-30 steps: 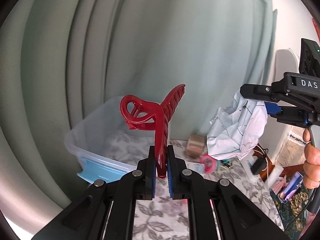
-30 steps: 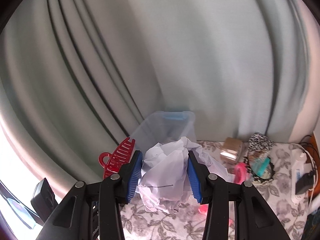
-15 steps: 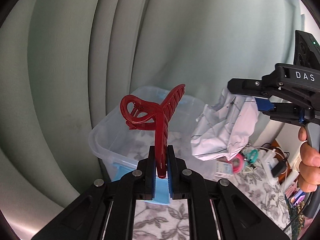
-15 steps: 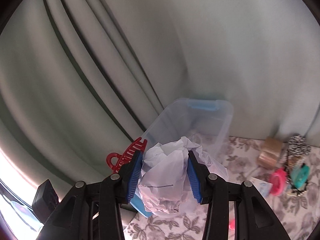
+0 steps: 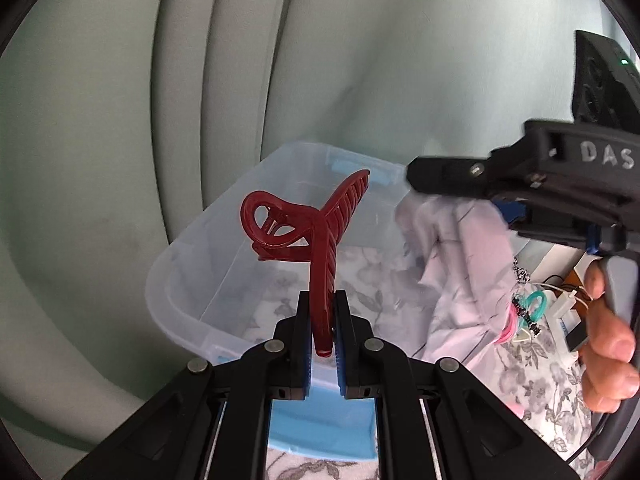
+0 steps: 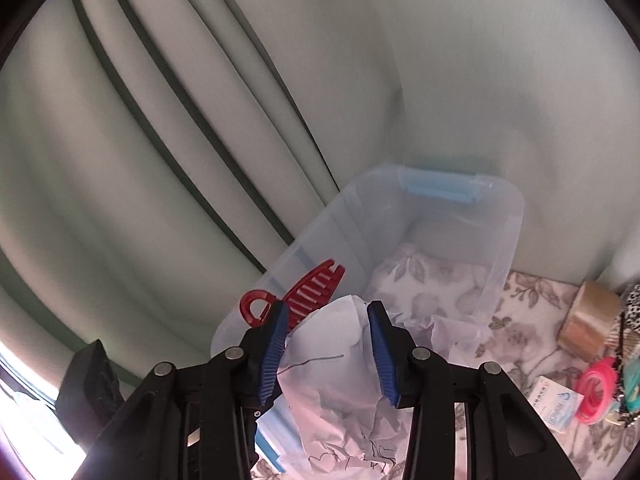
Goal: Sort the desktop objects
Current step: 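Open the left gripper over the bin dropping the clip while the right releases the paper inside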
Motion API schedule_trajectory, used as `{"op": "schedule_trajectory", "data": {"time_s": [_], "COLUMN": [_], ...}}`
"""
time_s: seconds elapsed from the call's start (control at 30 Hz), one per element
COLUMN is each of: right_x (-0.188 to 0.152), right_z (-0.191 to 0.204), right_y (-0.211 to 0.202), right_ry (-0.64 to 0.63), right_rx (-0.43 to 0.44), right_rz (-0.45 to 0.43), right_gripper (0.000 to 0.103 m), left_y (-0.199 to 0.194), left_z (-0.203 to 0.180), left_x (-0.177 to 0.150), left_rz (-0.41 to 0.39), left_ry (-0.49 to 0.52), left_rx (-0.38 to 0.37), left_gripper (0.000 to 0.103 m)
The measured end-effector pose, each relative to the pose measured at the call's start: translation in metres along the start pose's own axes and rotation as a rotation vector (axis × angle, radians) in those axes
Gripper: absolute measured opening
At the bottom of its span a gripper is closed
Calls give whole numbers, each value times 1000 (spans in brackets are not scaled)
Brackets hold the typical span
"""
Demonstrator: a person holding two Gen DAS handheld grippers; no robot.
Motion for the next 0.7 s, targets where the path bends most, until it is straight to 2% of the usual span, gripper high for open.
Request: {"op": "schedule_trajectory", "data": {"time_s": [0.33,0.43,0.7], "right_x": [-5,-6,-8], "right_z": [-11,-9,-9], "right_y": [27,23,31], "right_ry": [15,9,-29], "right_rx": [48,49,5], "right_rz": [18,9,5], "right_gripper": [45,45,59], "left_y": [6,3,-12], "left_z": [-9,-11,-13], "left_x": [6,5,3], "left_rz": [30,32,37], "left_ry": [14,16,-9], "left_rx": [1,5,-1], "left_gripper": [10,10,10]}}
Point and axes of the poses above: each gripper's, at about its wrist camera, not at the fingertips, and y roughly the way its jaws point, z to its left, x to its top, the point moved 1 cm from there along y, roughly the way its jaws point, and after that the axes turned 9 degrees about -y, right-handed, at the moved point
